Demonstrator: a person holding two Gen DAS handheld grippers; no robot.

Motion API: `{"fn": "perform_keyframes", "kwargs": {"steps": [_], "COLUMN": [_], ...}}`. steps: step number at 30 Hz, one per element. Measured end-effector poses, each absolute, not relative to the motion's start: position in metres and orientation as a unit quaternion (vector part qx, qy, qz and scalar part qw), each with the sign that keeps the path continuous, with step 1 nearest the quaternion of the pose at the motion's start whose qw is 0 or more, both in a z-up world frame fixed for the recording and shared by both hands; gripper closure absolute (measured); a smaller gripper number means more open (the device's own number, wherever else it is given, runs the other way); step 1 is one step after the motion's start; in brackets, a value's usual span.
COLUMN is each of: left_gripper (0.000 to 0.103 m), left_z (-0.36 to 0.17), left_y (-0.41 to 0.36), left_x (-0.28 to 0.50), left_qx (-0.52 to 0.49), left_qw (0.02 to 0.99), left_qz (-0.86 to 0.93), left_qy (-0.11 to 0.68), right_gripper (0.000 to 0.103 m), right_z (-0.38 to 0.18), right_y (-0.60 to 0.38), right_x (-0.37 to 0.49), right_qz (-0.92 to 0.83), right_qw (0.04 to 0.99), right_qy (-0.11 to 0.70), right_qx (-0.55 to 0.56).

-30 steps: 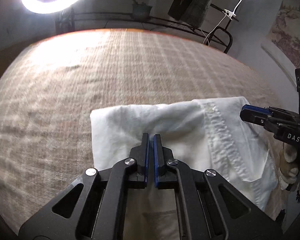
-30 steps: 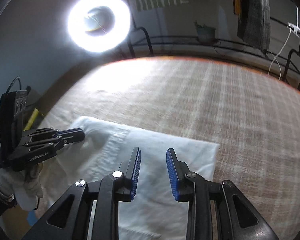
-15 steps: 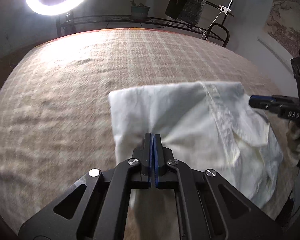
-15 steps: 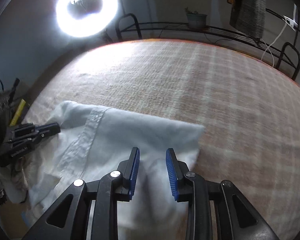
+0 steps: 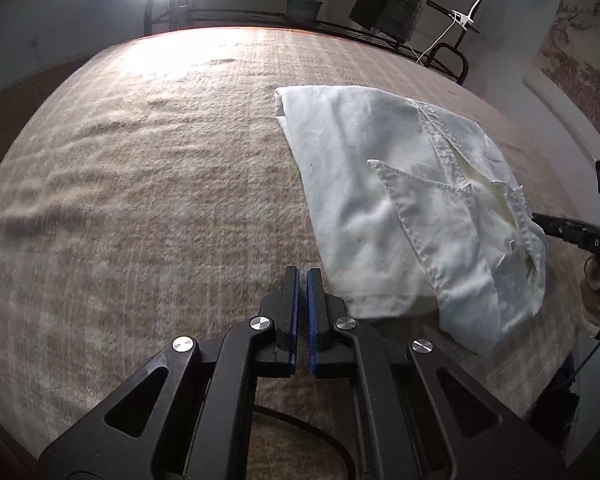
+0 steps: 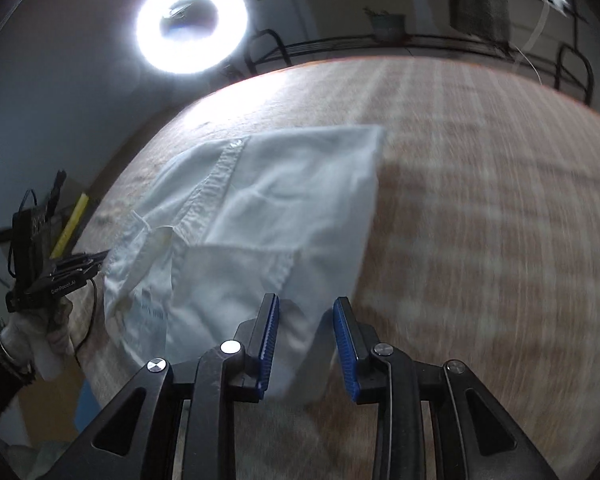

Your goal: Fold small clothes

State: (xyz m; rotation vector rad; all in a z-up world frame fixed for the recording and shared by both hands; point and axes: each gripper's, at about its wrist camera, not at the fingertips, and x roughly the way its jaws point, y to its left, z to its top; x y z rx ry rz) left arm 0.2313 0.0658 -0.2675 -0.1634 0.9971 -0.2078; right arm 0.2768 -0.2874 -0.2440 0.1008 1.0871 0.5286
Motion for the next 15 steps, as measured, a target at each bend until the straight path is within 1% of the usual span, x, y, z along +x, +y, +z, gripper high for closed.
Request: {"fn": "perform_keyframes", "kwargs": {"steps": [2, 5, 7, 8, 9, 10, 12, 15], "left_gripper": [0.102, 0.101, 0.084, 0.067, 0.061, 0.061, 0.061, 0.061], "left_z": [-0.265, -0.256, -0.251, -0.249, -0.249, -0.251, -0.257, -0.263], "left_y": [0.071, 0.09, 0.104, 0.109, 0.115, 0.119, 0.123, 0.12], "left_x": [0.228, 0.225, 0.228, 0.232, 0.236, 0.24, 0.248, 0.256], "left_qx": [-0.095, -0.157, -0.215, -0.244, -0.279, -0.302, -0.346, -0.361], "left_qw": [0.867, 0.862, 0.853, 0.847, 0.838, 0.83, 0.81, 0.8], "left_qz": [-0.104, -0.111, -0.116, -0.117, -0.122, -0.126, -0.133, -0.136], "left_qy": [0.478, 0.468, 0.461, 0.457, 0.452, 0.451, 0.455, 0.459], "right_gripper": [0.074, 0.073, 0.07, 0.067, 0.058, 0.048, 0.046, 0.046], "right_z": [-0.246, -0.241, -0.234, -0.23, -0.229, -0.228, -0.228, -0.238], "right_y": [-0.294, -0.304, -0.314, -0.319, -0.325, -0.331, -0.339, -0.341], "right_x": [0.269, 0.262, 0.257, 0.258, 0.26, 0.265, 0.274, 0.29], "right_qz": [0.247, 0.253, 0.254, 0.255, 0.258, 0.259, 0.255, 0.259], "right_qw": [0.82, 0.816, 0.818, 0.82, 0.82, 0.821, 0.821, 0.808], "right_qy": [0.514, 0.518, 0.511, 0.506, 0.501, 0.495, 0.487, 0.492], "right_qx": [0.054, 0.054, 0.069, 0.082, 0.097, 0.117, 0.153, 0.195]}}
